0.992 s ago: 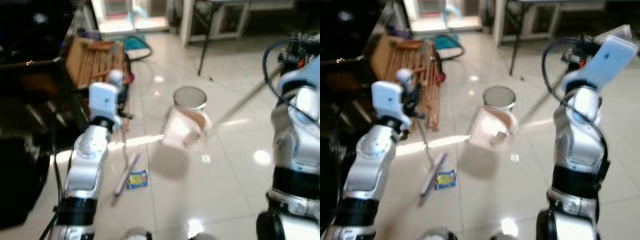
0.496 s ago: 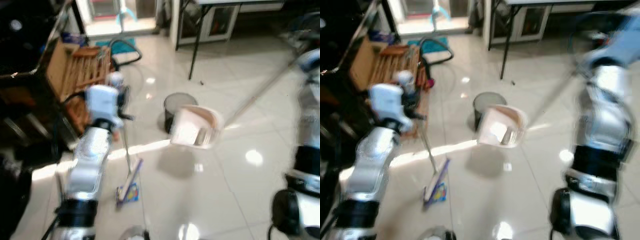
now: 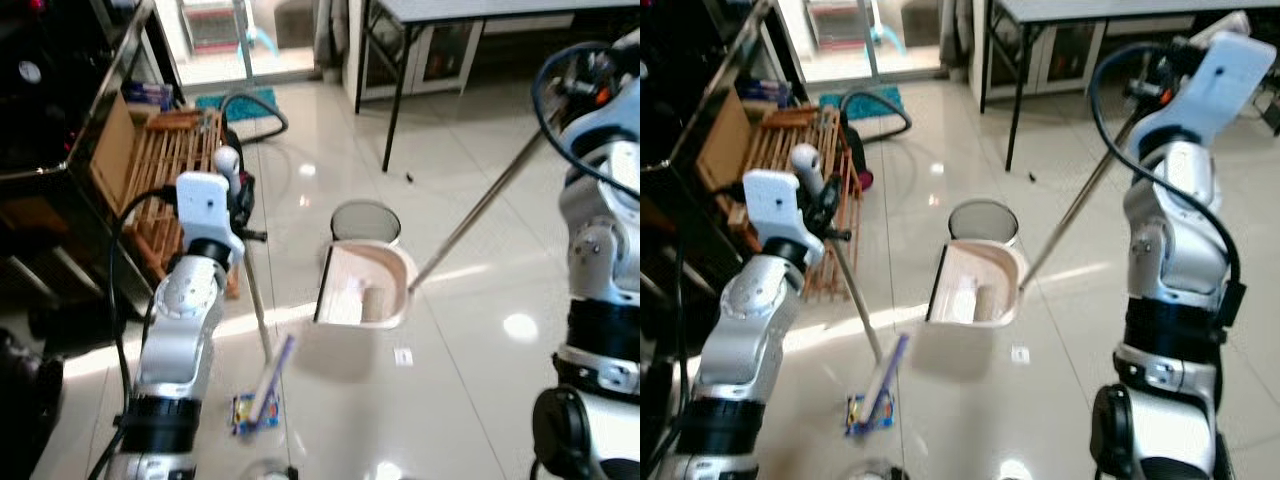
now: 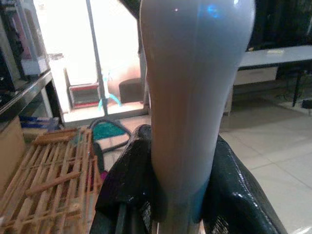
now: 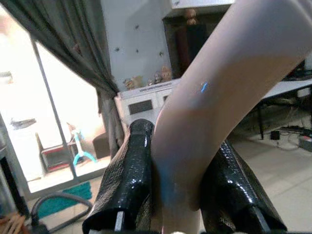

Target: Sweep floor

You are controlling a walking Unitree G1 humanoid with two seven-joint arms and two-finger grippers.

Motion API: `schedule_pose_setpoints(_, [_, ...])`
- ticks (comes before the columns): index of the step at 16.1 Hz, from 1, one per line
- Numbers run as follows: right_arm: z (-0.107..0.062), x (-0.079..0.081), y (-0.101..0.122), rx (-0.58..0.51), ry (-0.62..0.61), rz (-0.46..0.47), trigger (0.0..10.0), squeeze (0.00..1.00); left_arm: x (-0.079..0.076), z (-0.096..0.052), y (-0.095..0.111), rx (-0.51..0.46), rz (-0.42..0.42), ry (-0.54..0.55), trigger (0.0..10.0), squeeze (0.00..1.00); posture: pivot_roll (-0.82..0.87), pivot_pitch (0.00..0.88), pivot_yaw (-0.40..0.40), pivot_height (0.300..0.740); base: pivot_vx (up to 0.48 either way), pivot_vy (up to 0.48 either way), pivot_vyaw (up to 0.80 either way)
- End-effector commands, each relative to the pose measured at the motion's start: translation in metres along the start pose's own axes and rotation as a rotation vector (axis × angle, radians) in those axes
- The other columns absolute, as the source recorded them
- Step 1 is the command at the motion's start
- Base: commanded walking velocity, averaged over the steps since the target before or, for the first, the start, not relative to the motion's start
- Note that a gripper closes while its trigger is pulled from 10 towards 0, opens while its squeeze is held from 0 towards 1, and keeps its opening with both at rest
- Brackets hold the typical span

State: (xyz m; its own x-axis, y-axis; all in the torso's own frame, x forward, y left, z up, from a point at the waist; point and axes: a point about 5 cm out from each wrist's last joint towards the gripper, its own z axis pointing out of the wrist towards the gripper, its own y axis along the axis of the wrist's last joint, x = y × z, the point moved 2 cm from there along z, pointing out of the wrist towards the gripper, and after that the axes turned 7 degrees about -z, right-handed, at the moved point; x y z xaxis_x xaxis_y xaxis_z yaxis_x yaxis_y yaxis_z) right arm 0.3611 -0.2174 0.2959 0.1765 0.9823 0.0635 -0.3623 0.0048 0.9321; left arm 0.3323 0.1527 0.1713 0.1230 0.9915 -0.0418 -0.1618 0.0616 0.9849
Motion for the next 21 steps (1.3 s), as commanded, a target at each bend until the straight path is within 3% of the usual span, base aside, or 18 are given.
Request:
schedule_pose_setpoints(1, [0.002, -0.001, 0.022, -0.081, 0.002, 0.028, 10.0, 0.00, -0.001, 0.002, 0.009, -0.033, 0.025, -0.006, 10.0, 0.00, 0.01, 0.039, 0.056, 0.740, 0.454, 0.000, 0.00])
schedule_pose_setpoints(11, [0.001, -0.008, 0.023, -0.101, -0.050, 0.025, 10.0, 0.00, -0.006, 0.006, 0.009, -0.037, 0.039, -0.030, 10.0, 0.00, 0.00, 0.018, 0.066, 0.740, 0.452, 0.000, 0.00])
schedule_pose_setpoints(14, [0.001, -0.011, 0.023, -0.098, -0.055, 0.030, 10.0, 0.00, -0.007, 0.007, 0.009, -0.042, 0.028, -0.034, 10.0, 0.00, 0.00, 0.013, 0.066, 0.740, 0.453, 0.000, -0.80])
schedule_pose_setpoints(21, [0.008, 0.003, 0.022, -0.089, 0.015, 0.011, 10.0, 0.00, 0.001, 0.005, 0.006, -0.043, 0.012, 0.021, 10.0, 0.00, 0.01, 0.013, 0.019, 0.740, 0.451, 0.000, 0.00])
